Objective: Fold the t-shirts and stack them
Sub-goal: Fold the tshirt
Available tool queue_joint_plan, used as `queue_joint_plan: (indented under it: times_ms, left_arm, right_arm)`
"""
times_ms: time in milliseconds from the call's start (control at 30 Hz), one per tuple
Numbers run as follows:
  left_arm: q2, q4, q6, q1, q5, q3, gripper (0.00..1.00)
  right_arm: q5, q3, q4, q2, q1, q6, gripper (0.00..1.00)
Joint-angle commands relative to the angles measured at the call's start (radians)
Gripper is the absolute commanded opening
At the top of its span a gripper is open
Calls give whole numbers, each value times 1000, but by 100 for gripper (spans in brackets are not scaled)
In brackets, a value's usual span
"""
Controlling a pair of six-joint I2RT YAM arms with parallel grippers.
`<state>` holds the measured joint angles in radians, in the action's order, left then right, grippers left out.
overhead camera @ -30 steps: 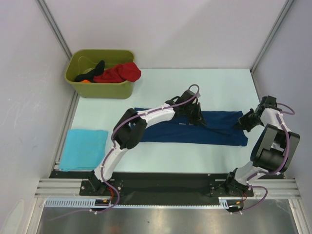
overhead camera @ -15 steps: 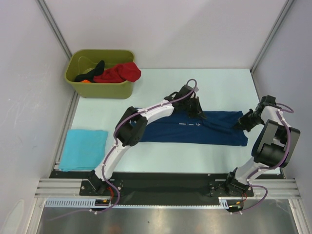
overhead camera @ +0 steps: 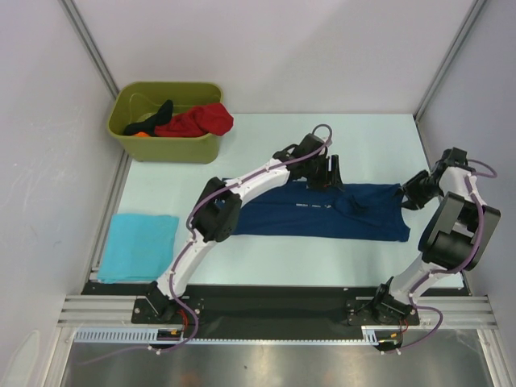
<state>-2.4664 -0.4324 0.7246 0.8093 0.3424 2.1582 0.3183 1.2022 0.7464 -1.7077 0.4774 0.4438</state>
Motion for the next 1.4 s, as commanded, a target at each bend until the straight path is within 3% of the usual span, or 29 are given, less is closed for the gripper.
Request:
queue_joint_plan:
  times_ms: [0, 100, 300, 500, 833, 1000, 1133, 1233, 1367]
  left_arm:
    - [122, -118, -172, 2, -115, 58, 71]
    - [187, -172, -238, -5, -155, 40, 71]
    - [372, -169, -327, -51, -148, -200, 65]
    - [584, -55, -324, -136, -91, -614, 61]
    - [736, -43, -320, -257, -72, -866, 59]
    - [830, 0, -289, -352, -31, -986, 60]
    - [850, -25, -315, -398, -28, -998, 61]
    - [860, -35, -327, -417, -34, -1005, 61]
    - [859, -14, -324, -441, -29, -1021, 62]
  right_arm:
    - [-33, 45, 57, 80, -6, -47, 45]
    - [-2, -15, 51, 143, -69, -42, 48]
    - [56, -167, -34, 270, -223, 4, 47]
    - [54, -168, -107, 201, -266, 26, 38]
    - [99, -105, -237, 11, -391, 117, 34]
    - [108, -90, -332, -93, -388, 153, 40]
    - [94, 35, -260, -220, -359, 57, 46]
    - [41, 123, -141, -184, -312, 15, 52]
    - [-22, 135, -61, -52, -223, -49, 69]
